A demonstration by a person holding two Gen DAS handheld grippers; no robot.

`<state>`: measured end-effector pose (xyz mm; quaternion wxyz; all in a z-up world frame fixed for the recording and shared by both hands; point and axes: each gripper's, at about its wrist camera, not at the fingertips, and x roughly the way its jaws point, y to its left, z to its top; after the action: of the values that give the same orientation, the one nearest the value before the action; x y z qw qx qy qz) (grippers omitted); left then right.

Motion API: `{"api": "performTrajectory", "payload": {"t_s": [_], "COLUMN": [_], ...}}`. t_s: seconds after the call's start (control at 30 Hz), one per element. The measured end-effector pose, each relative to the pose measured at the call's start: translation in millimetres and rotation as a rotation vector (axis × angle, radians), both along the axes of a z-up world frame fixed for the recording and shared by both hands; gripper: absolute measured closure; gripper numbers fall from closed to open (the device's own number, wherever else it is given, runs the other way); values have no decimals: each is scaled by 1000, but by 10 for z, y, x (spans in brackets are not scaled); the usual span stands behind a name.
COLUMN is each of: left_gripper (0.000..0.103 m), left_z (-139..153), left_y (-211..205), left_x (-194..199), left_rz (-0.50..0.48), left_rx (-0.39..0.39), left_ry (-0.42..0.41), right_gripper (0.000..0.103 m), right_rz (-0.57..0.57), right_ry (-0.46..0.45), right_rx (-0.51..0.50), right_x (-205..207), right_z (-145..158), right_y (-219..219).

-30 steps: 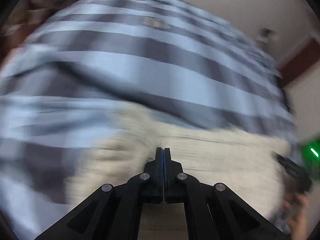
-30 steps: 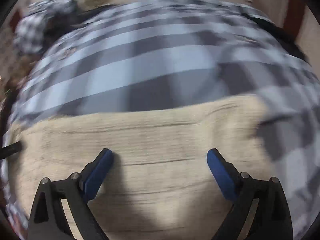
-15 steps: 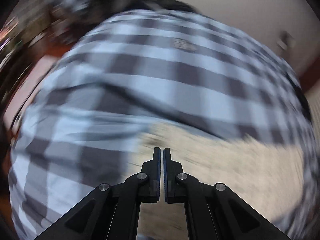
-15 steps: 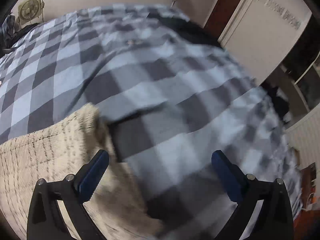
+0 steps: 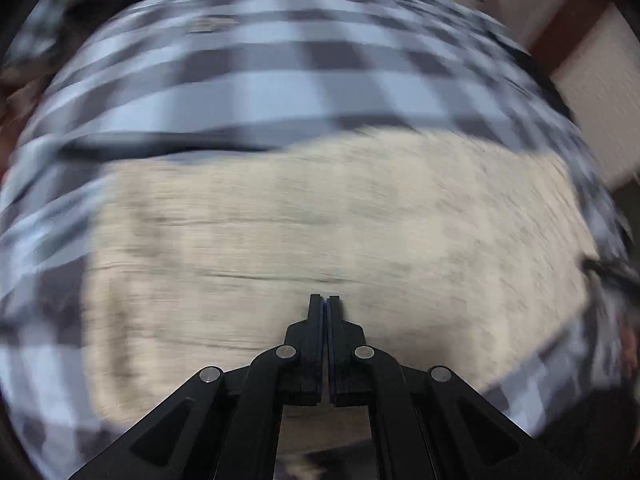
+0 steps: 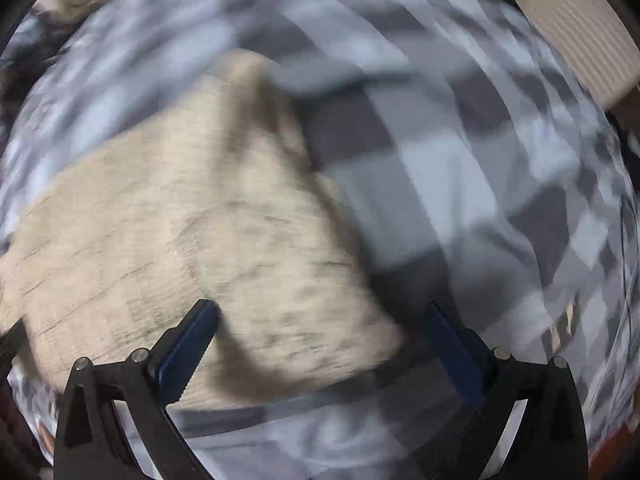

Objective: Fold small clothes

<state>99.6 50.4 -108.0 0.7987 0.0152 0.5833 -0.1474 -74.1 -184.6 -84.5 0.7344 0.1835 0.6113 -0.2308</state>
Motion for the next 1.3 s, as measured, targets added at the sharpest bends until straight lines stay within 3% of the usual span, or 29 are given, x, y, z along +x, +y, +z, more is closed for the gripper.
{"api": "performTrajectory", "payload": {"t_s": [0.03, 0.1, 0.13, 0.2, 0.23, 0.3, 0.4, 0.5, 0.57, 0.6, 0.63, 0.7, 0.77, 0.83, 0.9, 0.93, 0.97, 1.07, 1.1, 1.13, 1.17, 1.2, 1.23, 1.3], "left_gripper": [102, 102, 102, 102, 102, 102, 102, 102, 102, 102, 102, 102, 102, 102, 102, 102, 102, 102, 102, 102, 102, 102, 102, 102], "left_z": [80, 266, 322, 368, 380, 360, 244, 175, 166, 156, 138, 79, -10, -73, -30, 3, 66, 272, 299, 280, 220, 81, 4, -91], "left_y": [112, 311, 365, 450, 445, 426, 277, 144, 87, 75, 63, 56, 81, 113, 145, 160, 189, 277, 290, 285, 267, 223, 190, 75], "left_x": [19, 22, 26, 55, 60, 40, 63, 46, 36, 25, 23, 23, 33, 57, 80, 83, 81, 38, 24, 14, 16, 34, 35, -17], "left_rz": [54, 147, 162, 156, 152, 144, 104, 57, 36, 27, 20, 5, 2, 15, 49, 60, 73, 99, 98, 94, 85, 57, 42, -41], "left_rx": [37, 144, 179, 197, 187, 155, 145, 221, 256, 269, 278, 290, 316, 373, 488, 503, 493, 308, 225, 168, 127, 113, 127, 193], "left_ry": [-25, -104, -132, -145, -139, -115, -77, -101, -120, -126, -127, -124, -121, -125, -162, -178, -199, -214, -201, -179, -142, -76, -59, -130], "right_gripper": [3, 3, 3, 3, 3, 3, 3, 6, 33, 74, 87, 93, 95, 101, 101, 101, 101, 98, 91, 71, 58, 27, 18, 18], "right_rz": [-83, -213, -263, -318, -332, -289, -151, -15, 14, 31, 36, -7, -123, -239, -335, -379, -399, -349, -295, -224, -168, -111, -59, -24], "right_ry": [-35, -75, -97, -166, -228, -305, -272, -238, -229, -189, -164, -196, -257, -227, -171, -186, -219, -329, -350, -360, -359, -349, -333, -282], "right_rx": [76, 36, -44, -122, -103, -48, -94, -93, -50, 5, 76, 135, 181, 41, -72, -24, 32, 127, 120, 104, 93, 89, 99, 116], "right_x": [-81, -232, -302, -389, -410, -321, -8, 320, 451, 538, 566, 462, 297, 126, -29, -111, -158, -122, -36, 58, 140, 233, 341, 462], "right_z": [-24, 87, 216, 409, 483, 526, 479, 331, 202, 53, -61, -75, 3, 77, 92, 80, 86, 198, 242, 285, 285, 267, 200, 32], "right_y": [-139, -312, -377, -445, -462, -392, -174, -56, -57, -95, -161, -211, -447, -634, -819, -908, -935, -747, -616, -463, -369, -259, -151, -105]}}
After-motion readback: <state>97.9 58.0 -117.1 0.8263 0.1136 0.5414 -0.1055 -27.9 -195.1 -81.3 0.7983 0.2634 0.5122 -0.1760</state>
